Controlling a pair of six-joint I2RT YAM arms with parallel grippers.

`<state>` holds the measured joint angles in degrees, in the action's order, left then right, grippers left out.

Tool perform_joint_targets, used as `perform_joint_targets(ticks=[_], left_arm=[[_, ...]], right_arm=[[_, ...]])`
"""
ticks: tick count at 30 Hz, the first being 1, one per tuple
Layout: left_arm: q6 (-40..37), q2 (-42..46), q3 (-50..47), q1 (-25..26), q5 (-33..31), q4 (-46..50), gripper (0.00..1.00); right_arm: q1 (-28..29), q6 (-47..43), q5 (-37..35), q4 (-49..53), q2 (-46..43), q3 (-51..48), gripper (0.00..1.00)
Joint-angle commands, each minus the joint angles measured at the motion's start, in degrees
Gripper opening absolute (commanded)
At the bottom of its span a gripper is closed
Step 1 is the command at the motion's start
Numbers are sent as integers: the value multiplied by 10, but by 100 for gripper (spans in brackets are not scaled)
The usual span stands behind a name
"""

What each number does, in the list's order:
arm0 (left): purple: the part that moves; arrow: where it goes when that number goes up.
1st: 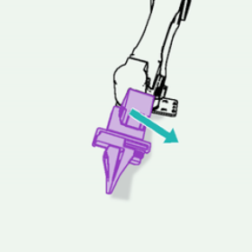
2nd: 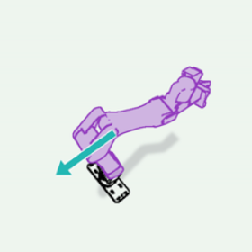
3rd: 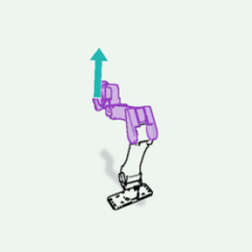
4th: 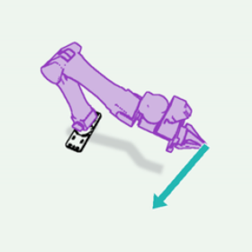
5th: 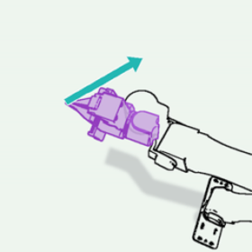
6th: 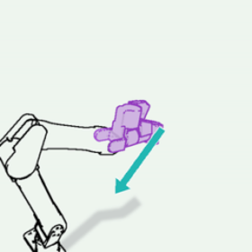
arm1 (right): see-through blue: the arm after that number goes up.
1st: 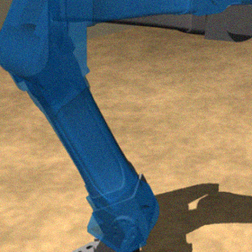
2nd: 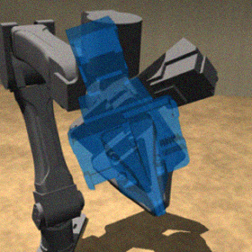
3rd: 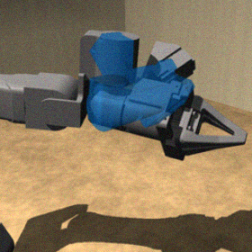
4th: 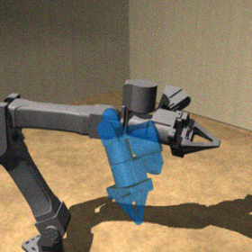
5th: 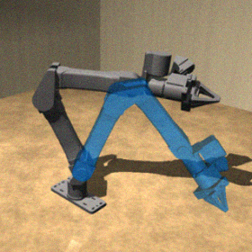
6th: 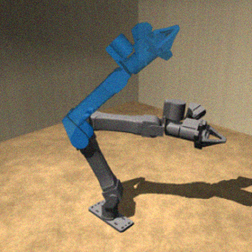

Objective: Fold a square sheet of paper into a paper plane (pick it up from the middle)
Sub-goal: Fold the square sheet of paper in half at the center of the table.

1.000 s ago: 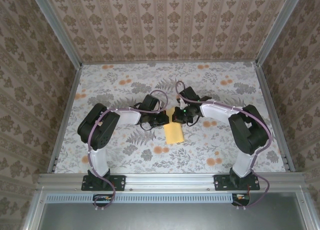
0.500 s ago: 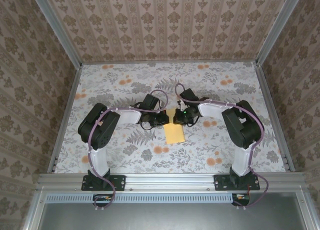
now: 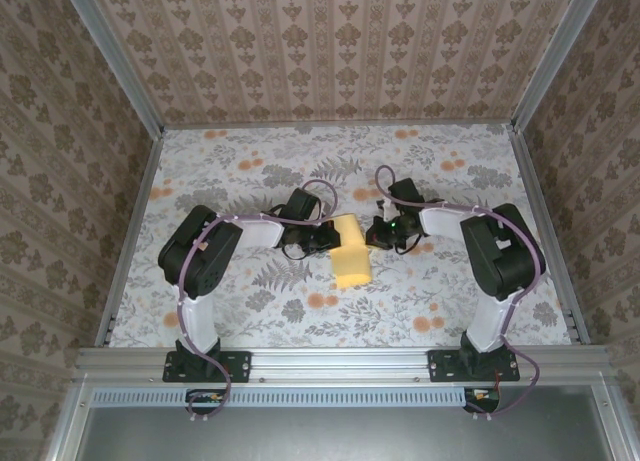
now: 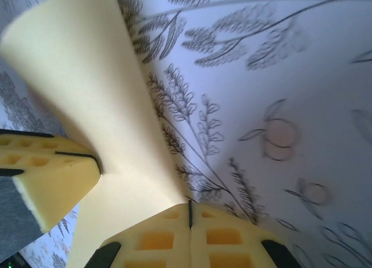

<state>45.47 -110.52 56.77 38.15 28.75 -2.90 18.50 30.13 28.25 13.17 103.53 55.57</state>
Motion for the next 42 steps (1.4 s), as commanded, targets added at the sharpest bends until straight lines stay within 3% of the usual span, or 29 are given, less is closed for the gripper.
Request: perform_joint_targets(ticks=[1,13,20,27,33,38,42], left_arm=[[3,-69,-45,4,-74,138,0],[-4,-66,-39,5,-72,149,0],[-21,-64,-40,8,-72,170,0],[-24,-64,-46,8,-73,174,0],[-25,-63,-40,9,-73,175,0],[-26,-64,-38,8,-75,178,0],[-25,-66,-36,10,-74,180,0]], right_arm=[[0,-1,-14,-2,-40,-4,0],[49,36,52,-80,60,55,0],[3,70,38,-194,68,-33,0],[-40,73,-19,-197,11,-70,0],[-2,64,4,-180,2,-33,0],[42,73,24,-187,49,7,0],[44,84,26,-188,85,33,0]])
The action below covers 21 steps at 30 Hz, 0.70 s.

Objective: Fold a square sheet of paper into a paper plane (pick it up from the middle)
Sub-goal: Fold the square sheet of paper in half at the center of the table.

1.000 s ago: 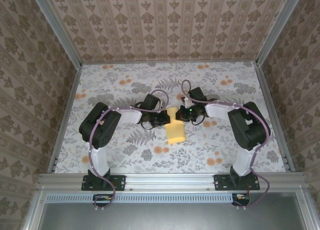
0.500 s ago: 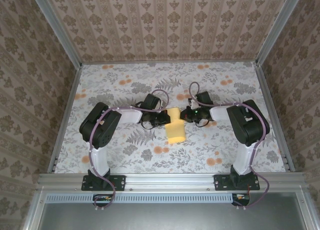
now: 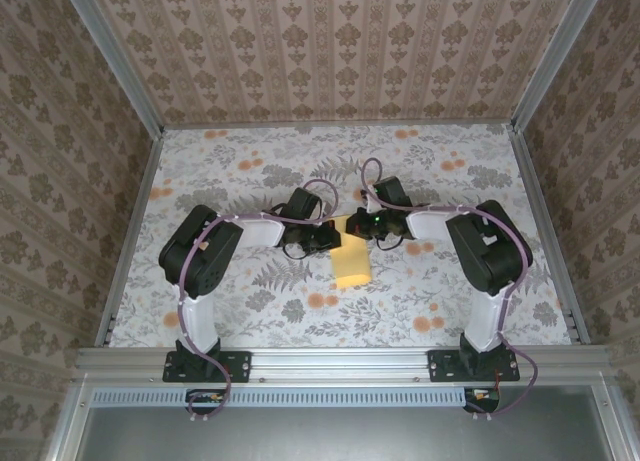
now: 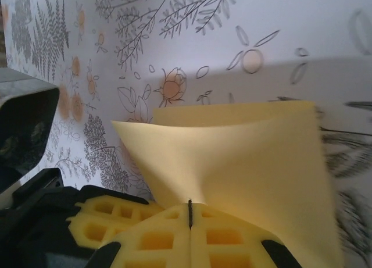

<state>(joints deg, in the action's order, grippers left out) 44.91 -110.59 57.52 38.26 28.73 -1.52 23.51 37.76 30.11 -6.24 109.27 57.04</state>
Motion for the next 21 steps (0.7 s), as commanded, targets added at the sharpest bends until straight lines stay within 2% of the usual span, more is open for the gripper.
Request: perform_joint_targets(ticks=[1,9,14,16,21], left_arm=[[-19,-65,-44,8,-73,166,0],[-21,-65,-50,8,-73,169,0],[-27,-54,-51,12,-73,168,0],[-30,-52,-47,14,-75,173,0],[-31,-55,-40,15,-74,172,0]], right_arm=[[-6,7,2,9,33,23,0],[-58,1,-29,-3,56,22,0],[-102,-23,-19,13,51,39,0],[-101,-36,-18,38,34,48,0],[-84,-6,31,18,-13,18,0]])
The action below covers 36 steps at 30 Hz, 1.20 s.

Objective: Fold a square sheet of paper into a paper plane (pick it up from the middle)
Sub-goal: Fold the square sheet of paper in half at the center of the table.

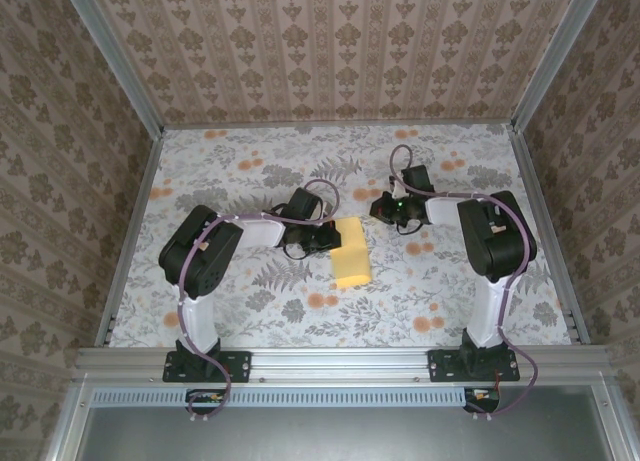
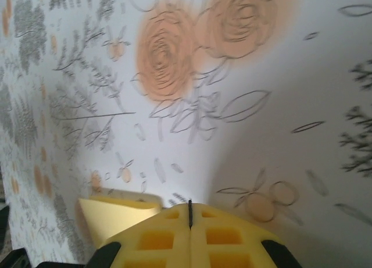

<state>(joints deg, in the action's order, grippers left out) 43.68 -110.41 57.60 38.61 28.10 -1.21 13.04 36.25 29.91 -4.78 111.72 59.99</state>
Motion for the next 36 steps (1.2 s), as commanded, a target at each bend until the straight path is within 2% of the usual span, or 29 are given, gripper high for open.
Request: perform_joint_targets(ticks=[1,5,8,16,22,26,31,36], left_arm=[[-19,-56,-40,11,-68,167,0],[-19,-57,-39,12,-68,168,0],[-21,-56,-39,11,-68,169,0],[-21,-50,-51,12,-71,167,0],[-25,-48,-49,12,-74,167,0],[-46,-48,-37,10,-80,177,0],[-105,-43,-13,-4,-81,208,0],[-121,-44,-3,-8,-67,215,0]], right_arm=[[27,18,42,-7,-38,-17,0],[67,34,39,-4,-16,-8,0],[72,50,27,3,13,16,0],[38,45,-38,47,50,52,0],[14,28,-70,60,-14,28,0],[23,10,-32,82,-66,-9,0],[65,17,28,71,-99,-70,0],[111,20,34,73,-106,-99,0]])
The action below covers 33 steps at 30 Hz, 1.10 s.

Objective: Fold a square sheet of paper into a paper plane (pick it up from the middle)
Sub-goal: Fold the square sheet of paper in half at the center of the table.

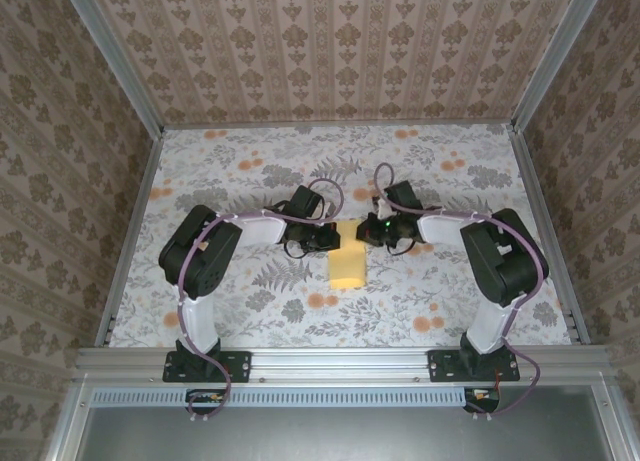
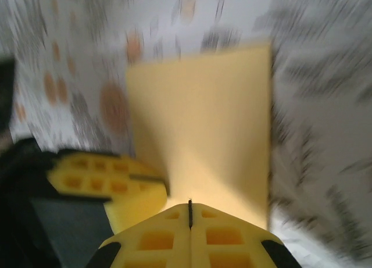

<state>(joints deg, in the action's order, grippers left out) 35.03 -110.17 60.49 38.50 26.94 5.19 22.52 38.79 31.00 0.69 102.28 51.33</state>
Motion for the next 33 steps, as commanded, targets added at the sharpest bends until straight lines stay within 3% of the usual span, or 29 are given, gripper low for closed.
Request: perform_joint_targets(ticks=[1,11,18,23,33], left_arm=[[-32,-48,-32,-7,-52,147,0],[-9,-57,-43,-4,-62,141,0],[-12,-59,-50,-8,-72,143,0],[-11,-57,-49,-9,-75,140,0],[-5,-56,-49,-12,-86,143,0]], right_arm=[[19,-6,25,22,-8,-15,0],[15,-19,23,88,0,-49,0],[-16,-27,15,96,-53,-90,0],[23,-17,17,92,-77,-57,0],[66,16,16,53,-15,-42,0]])
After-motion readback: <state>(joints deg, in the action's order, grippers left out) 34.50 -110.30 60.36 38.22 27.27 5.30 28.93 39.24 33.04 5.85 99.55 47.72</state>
